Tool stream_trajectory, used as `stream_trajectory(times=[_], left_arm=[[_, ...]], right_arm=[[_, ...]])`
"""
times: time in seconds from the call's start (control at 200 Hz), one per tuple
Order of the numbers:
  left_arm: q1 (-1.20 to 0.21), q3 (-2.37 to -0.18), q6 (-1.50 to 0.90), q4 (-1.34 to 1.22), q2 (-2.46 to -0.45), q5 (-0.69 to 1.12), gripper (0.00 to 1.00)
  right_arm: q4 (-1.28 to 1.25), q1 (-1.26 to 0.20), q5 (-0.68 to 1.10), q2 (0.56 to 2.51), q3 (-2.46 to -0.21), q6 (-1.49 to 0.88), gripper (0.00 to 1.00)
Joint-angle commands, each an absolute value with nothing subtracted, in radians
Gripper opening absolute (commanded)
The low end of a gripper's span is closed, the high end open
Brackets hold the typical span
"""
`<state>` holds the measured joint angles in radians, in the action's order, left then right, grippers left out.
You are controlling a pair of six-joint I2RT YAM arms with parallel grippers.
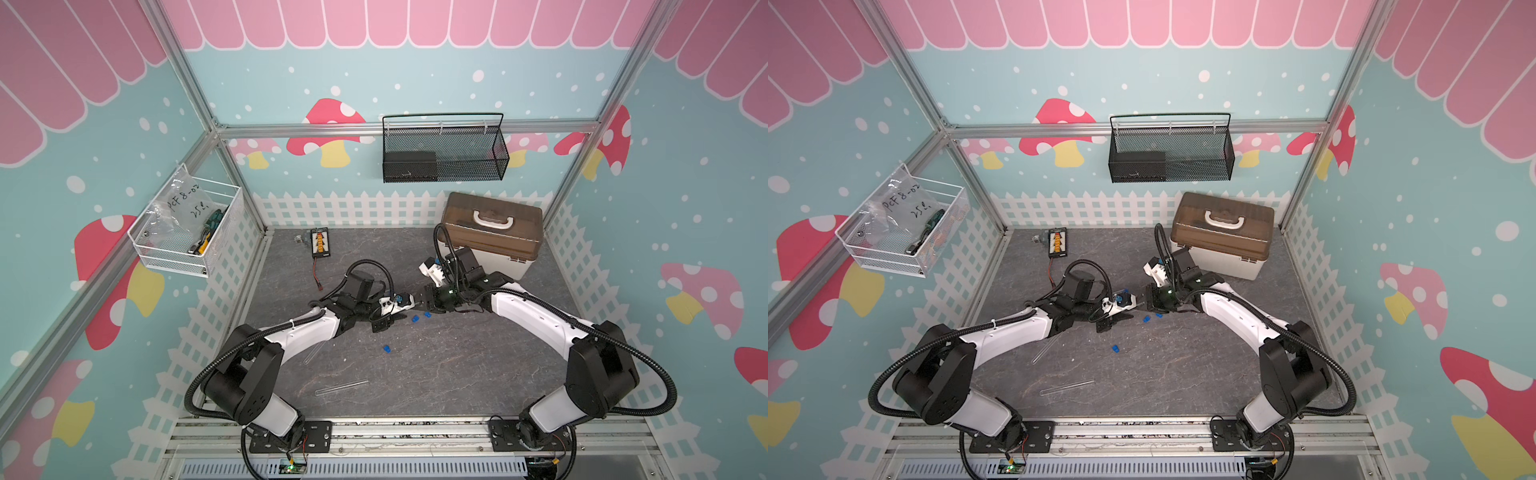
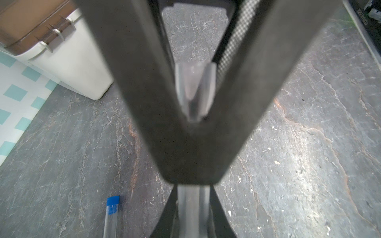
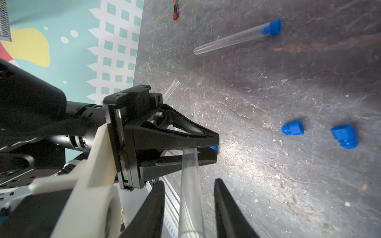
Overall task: Insert stoppers into test tubes
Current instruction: Pick up the test tube at the center of the board, then pick up the stopper from the center of the board.
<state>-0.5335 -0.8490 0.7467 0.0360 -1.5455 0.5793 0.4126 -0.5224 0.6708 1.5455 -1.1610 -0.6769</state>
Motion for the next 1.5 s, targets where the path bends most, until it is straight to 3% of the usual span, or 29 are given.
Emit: stream_trajectory(times=[0.0,0.185,0.355,0.475,0.635,0.775,1.096,1.306,1.496], left_arm=[[-0.535,-0.834,0.683,0.035,-1.492,0.567,0.0],[-0.531,-0.814,0.484,0.003,-1.42,0.443,0.0],[-0.466,-0.804,0.228,-0.017,-1.395,0.299,0.0],[-0.416,-0.849,0.027,-0.004,-1.415,0.218,0.0],[-0.334,-0.975,-0.053,0.128,-1.465,0.205,0.0],[-0.278,-0.96,-0.142,0.087,-1.437,0.194,0.0],[-0.252,-0.914,-0.151,0.028,-1.36,0.223,0.0],[-0.242,-0.886,-0.156,0.009,-1.319,0.135,0.0],[-0.225,-0.864,-0.191,-0.014,-1.302,0.037,0.0]], right_arm=[[0.37,-0.494,0.642,1.458,-1.167,-0.662,0.42],[0.366,-0.484,0.424,1.321,-1.094,-0.557,0.42],[0.397,-0.488,0.259,1.216,-1.016,-0.442,0.35],[0.502,-0.514,0.186,1.239,-1.042,-0.382,0.3],[0.569,-0.65,0.09,1.308,-1.078,-0.271,0.31],[0.607,-0.676,-0.007,1.398,-1.119,-0.361,0.3],[0.8,-0.684,0.063,1.688,-1.364,-0.221,0.34],[0.725,-0.794,0.14,1.739,-1.337,-0.318,0.38],[0.674,-0.903,0.092,1.819,-1.35,-0.41,0.4]])
